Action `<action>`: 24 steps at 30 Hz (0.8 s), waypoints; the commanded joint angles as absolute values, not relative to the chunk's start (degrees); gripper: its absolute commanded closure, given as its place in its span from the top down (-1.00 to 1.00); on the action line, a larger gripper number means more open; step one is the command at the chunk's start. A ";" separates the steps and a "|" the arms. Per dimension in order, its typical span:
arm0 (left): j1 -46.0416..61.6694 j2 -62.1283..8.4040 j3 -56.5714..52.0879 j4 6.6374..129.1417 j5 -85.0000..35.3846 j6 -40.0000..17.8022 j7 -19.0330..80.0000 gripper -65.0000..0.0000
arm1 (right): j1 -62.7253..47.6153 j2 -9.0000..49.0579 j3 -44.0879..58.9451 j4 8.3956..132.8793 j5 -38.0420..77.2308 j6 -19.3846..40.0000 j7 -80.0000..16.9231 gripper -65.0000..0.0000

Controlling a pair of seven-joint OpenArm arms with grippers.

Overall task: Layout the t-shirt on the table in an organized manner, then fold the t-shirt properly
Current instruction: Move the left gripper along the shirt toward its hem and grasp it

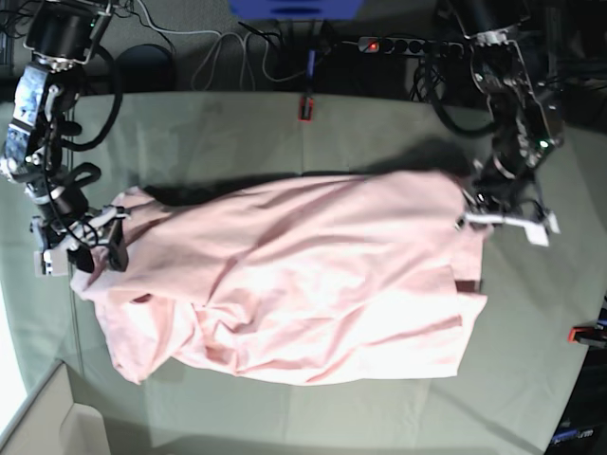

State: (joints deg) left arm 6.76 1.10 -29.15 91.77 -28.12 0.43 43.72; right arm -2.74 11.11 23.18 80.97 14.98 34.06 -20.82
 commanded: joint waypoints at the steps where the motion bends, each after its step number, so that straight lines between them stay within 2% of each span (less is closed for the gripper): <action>1: 5.76 1.54 -29.05 94.46 -28.62 0.13 43.21 -1.00 | -1.89 11.91 23.34 81.89 15.96 34.33 -19.12 0.15; 7: -0.57 1.27 -28.97 94.46 -28.00 0.13 42.68 -1.00 | -1.36 11.82 23.34 81.71 15.96 34.33 -19.12 0.15; 19: -30.99 -2.24 -29.05 61.41 -27.91 0.66 42.24 -1.00 | 2.33 12.88 23.60 81.10 15.87 34.15 -19.12 0.15; 24: -37.67 -3.03 -28.09 49.63 -27.91 0.75 37.85 -0.94 | 2.24 12.79 23.60 81.27 15.87 34.15 -19.21 0.15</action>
State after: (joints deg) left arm -35.79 -2.68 -28.29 48.88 -27.29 1.23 38.39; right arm 1.28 12.05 23.40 80.12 14.96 34.04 -20.75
